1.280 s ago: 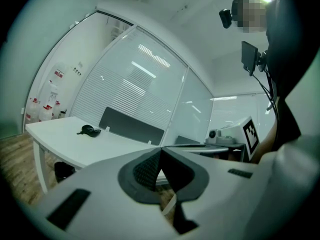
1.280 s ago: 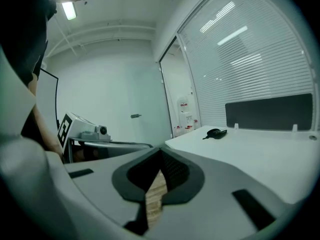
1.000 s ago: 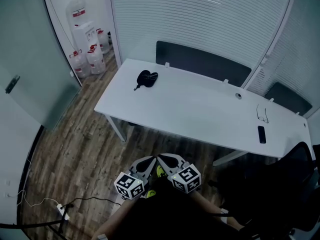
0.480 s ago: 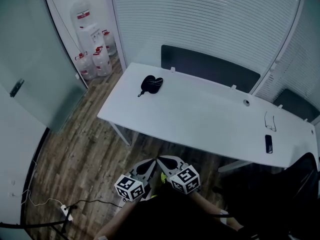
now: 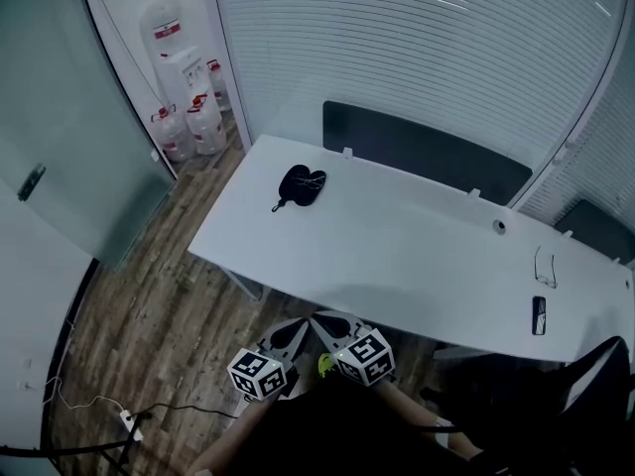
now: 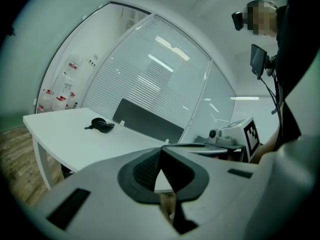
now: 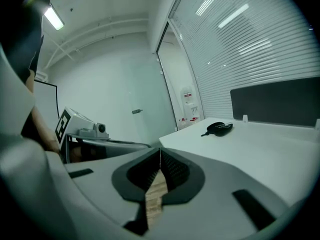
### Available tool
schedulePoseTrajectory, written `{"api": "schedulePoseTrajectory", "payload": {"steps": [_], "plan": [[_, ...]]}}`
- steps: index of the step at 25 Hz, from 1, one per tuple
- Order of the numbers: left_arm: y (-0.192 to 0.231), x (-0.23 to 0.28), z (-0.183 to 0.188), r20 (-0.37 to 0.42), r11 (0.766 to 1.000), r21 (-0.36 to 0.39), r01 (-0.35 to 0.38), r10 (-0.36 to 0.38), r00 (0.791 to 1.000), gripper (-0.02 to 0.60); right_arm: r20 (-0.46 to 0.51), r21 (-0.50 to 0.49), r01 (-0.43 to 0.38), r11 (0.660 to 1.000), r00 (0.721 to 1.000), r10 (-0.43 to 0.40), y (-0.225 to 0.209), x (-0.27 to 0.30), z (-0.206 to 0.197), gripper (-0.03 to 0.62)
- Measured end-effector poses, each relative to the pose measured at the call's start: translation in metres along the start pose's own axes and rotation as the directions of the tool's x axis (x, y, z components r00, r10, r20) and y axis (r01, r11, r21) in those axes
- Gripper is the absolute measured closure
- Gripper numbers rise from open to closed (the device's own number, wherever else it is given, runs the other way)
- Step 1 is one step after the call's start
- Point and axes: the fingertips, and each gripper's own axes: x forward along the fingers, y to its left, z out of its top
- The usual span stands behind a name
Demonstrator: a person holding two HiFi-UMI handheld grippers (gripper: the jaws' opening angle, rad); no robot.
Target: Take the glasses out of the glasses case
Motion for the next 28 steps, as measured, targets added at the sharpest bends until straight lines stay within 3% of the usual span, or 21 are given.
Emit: {"api": "schedulePoseTrajectory", "payload": {"steps": [10,20,28], "plan": [[0.020,0.044,0.019,0.018,0.999,-0.015,-0.043,0.043,0.999,0.575,-0.004,-0.002,-0.028,1.000,1.000,0.028,-0.047,0.014,0.020,0.577],[0.035,0.058,0.029,0.032,0.995,-0.043,-0.088,0.089,0.995,0.575,-0.006,0.011,-0.054,0.998,0.999,0.054,-0.065,0.028,0.029,0.577],[0.054,0.075,0.048,0.041,0.995,0.047,-0.087,0.085,0.996,0.575,-0.024,-0.050,-0.035,0.998,0.999,0.034,-0.082,0.047,0.049,0.576]]}}
